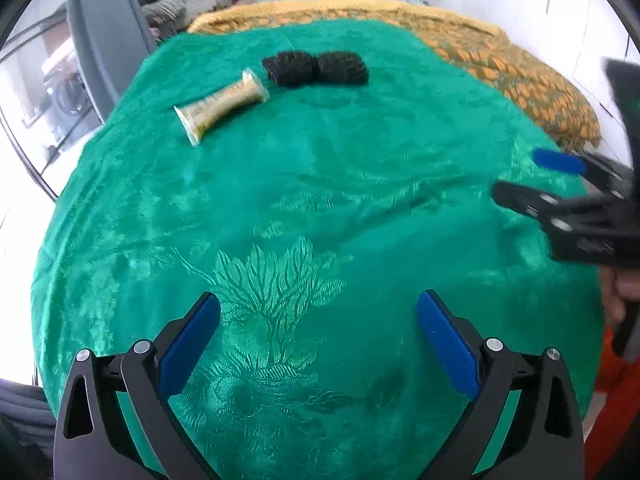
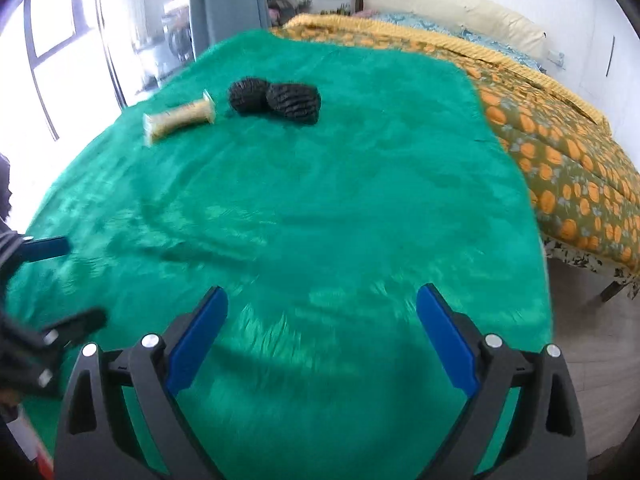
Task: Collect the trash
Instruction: 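Return to the bed and grasp the cream snack bar wrapper with the left tool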
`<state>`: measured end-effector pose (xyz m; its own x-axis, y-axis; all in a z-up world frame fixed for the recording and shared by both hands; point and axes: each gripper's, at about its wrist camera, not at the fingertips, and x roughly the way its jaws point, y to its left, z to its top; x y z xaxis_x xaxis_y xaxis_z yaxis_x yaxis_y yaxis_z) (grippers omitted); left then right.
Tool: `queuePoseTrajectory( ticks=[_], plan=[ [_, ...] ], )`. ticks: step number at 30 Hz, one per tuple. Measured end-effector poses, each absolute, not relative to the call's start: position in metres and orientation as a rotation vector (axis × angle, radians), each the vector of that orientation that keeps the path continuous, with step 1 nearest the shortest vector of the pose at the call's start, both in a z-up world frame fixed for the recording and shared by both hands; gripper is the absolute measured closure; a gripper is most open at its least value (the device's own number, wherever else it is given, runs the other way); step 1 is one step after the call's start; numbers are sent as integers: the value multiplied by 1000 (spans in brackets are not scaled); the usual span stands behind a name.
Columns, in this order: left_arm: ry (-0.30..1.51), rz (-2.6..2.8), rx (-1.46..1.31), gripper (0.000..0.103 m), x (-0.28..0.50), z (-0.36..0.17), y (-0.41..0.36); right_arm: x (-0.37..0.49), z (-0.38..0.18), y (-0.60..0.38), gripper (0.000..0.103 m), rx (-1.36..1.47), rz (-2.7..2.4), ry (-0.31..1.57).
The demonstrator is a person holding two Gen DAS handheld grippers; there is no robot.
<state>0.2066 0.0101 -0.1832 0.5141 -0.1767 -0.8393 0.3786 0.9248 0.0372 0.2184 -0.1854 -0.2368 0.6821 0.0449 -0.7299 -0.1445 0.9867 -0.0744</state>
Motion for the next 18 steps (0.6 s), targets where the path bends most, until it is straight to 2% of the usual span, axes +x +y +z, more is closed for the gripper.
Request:
queuePoseTrajectory(
  ticks=[11, 15, 18],
  plan=[
    [991, -423, 294, 5, 216, -184, 6, 225, -249, -192, 8, -106, 117, 841],
    [896, -402, 413, 5, 251, -155, 18, 224, -250, -190, 8, -102, 115, 842],
    [893, -391, 391, 5, 307, -138, 34, 224, -250, -191, 8, -99, 117, 843]
  ],
)
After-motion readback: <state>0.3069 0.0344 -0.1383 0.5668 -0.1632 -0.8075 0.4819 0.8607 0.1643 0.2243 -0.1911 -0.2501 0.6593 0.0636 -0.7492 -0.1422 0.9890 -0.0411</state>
